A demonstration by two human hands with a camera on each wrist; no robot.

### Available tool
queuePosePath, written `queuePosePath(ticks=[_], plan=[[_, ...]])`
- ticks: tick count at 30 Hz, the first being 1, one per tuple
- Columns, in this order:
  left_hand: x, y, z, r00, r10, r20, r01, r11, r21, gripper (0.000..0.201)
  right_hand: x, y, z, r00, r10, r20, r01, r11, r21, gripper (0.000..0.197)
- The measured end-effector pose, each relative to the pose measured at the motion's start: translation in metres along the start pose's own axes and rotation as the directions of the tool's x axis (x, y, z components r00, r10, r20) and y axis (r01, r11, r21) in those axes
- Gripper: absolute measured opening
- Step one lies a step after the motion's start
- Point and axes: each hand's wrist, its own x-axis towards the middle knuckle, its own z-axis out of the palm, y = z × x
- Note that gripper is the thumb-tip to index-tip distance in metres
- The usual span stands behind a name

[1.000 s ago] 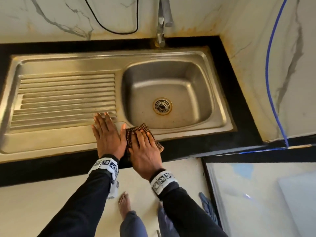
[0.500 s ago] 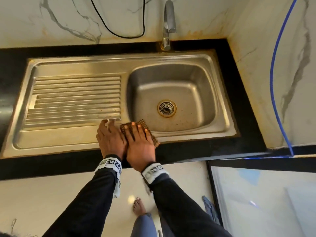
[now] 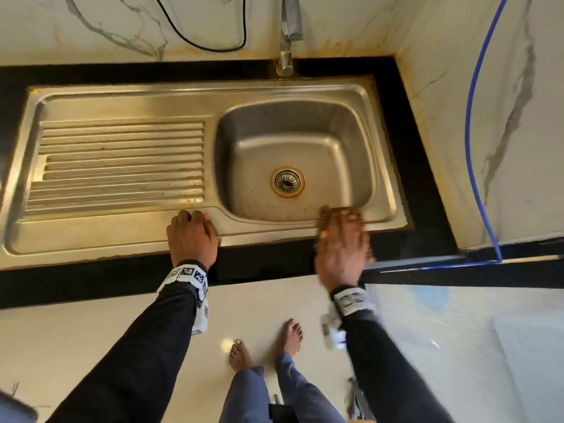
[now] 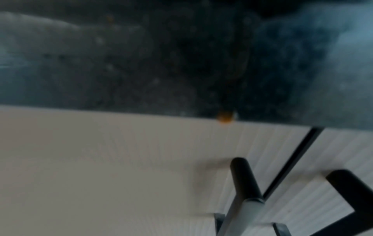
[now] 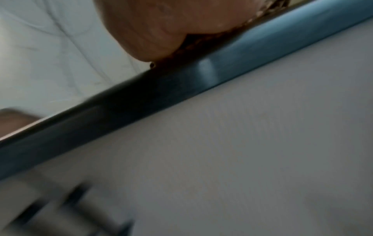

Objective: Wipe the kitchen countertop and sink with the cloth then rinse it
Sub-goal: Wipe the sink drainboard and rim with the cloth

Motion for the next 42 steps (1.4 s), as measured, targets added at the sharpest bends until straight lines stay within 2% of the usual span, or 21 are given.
queuePosePath(ticks=[2,4,6,8,9,11,12,14,16,19,21,23,24,27,29,31,33,35,37,39,42], plan=[[-0.001,0.000,0.001,1.000,0.011,-0.003,-0.012,1.000,-0.022,0.029,-0.021,-0.062,0.017,0.977,-0.206,0.058,0.204,0.978,0.039,0.062],[0.001,-0.001,-0.001,1.000,0.027,-0.015,-0.028,0.999,-0.036,0.029,-0.029,-0.111,0.022,0.935,-0.321,0.151,0.316,0.947,0.058,0.064],[0.002,-0.003,-0.002,1.000,0.019,-0.023,-0.019,0.999,-0.037,0.029,-0.028,-0.119,0.014,0.892,-0.404,0.203,0.399,0.914,0.067,0.063],[0.000,-0.002,-0.001,0.999,0.003,-0.035,-0.005,0.999,-0.043,0.029,-0.017,-0.081,-0.003,0.874,-0.460,0.153,0.456,0.888,0.062,0.060],[0.000,-0.005,-0.001,0.999,-0.002,-0.039,0.000,0.999,-0.044,0.030,-0.008,-0.052,-0.011,0.901,-0.425,0.092,0.423,0.905,0.045,0.055],[-0.001,-0.007,0.000,0.999,0.004,-0.054,-0.006,0.999,-0.039,0.031,0.014,0.023,-0.029,0.977,-0.215,-0.008,0.215,0.977,0.007,0.043],[0.000,-0.008,0.000,0.998,0.004,-0.066,-0.006,0.999,-0.032,0.032,0.027,0.058,-0.037,0.993,-0.114,-0.014,0.113,0.994,-0.004,0.041],[0.000,-0.005,0.001,0.997,0.007,-0.080,-0.008,1.000,-0.021,0.032,0.039,0.106,-0.045,0.999,-0.036,0.022,0.036,0.999,-0.034,0.042],[0.001,0.003,0.002,0.996,0.003,-0.085,-0.005,1.000,-0.031,0.033,0.040,0.115,-0.039,1.000,-0.017,0.003,0.017,0.998,-0.062,0.039],[-0.002,0.010,0.003,1.000,0.004,-0.017,-0.005,1.000,-0.020,0.035,0.023,0.074,-0.033,0.998,0.045,-0.035,-0.046,0.999,-0.017,0.033],[-0.008,0.008,0.001,1.000,0.004,-0.025,-0.005,1.000,-0.028,0.034,0.003,0.035,-0.027,0.998,-0.051,0.024,0.051,0.999,0.015,0.036],[-0.010,0.010,-0.005,1.000,0.001,-0.025,-0.002,0.999,-0.043,0.034,-0.009,-0.013,-0.019,0.977,-0.202,0.073,0.198,0.979,0.056,0.046],[-0.011,0.013,-0.007,1.000,0.001,-0.022,-0.002,0.998,-0.055,0.033,-0.012,-0.042,-0.012,0.950,-0.285,0.126,0.277,0.958,0.077,0.052],[-0.006,0.015,-0.012,1.000,-0.013,-0.025,0.010,0.995,-0.104,0.035,-0.012,-0.132,0.019,0.820,-0.501,0.279,0.501,0.862,0.075,0.067],[0.002,0.005,-0.015,0.986,-0.156,-0.059,0.140,0.968,-0.210,0.046,-0.005,-0.173,0.032,0.770,-0.551,0.321,0.555,0.827,0.088,0.073],[0.005,-0.003,-0.019,0.950,-0.289,-0.116,0.242,0.919,-0.310,0.050,-0.003,-0.184,0.035,0.750,-0.577,0.324,0.585,0.807,0.084,0.071],[0.009,-0.005,-0.020,0.962,-0.239,-0.133,0.191,0.934,-0.304,0.048,-0.006,-0.166,0.028,0.758,-0.589,0.281,0.599,0.799,0.058,0.064],[0.012,-0.008,-0.013,0.979,-0.149,-0.139,0.114,0.966,-0.233,0.047,-0.014,-0.128,0.017,0.817,-0.521,0.248,0.526,0.849,0.054,0.060],[0.011,-0.011,-0.009,0.975,-0.152,-0.162,0.114,0.968,-0.223,0.050,-0.013,-0.074,0.002,0.904,-0.367,0.218,0.369,0.929,0.031,0.060],[0.006,-0.010,-0.004,0.975,-0.146,-0.166,0.110,0.971,-0.212,0.047,0.002,-0.009,-0.014,0.963,-0.200,0.183,0.209,0.977,-0.031,0.059],[0.001,-0.002,-0.004,0.977,-0.129,-0.172,0.089,0.971,-0.221,0.044,0.031,0.071,-0.035,0.993,0.000,0.118,0.015,0.992,-0.126,0.063]])
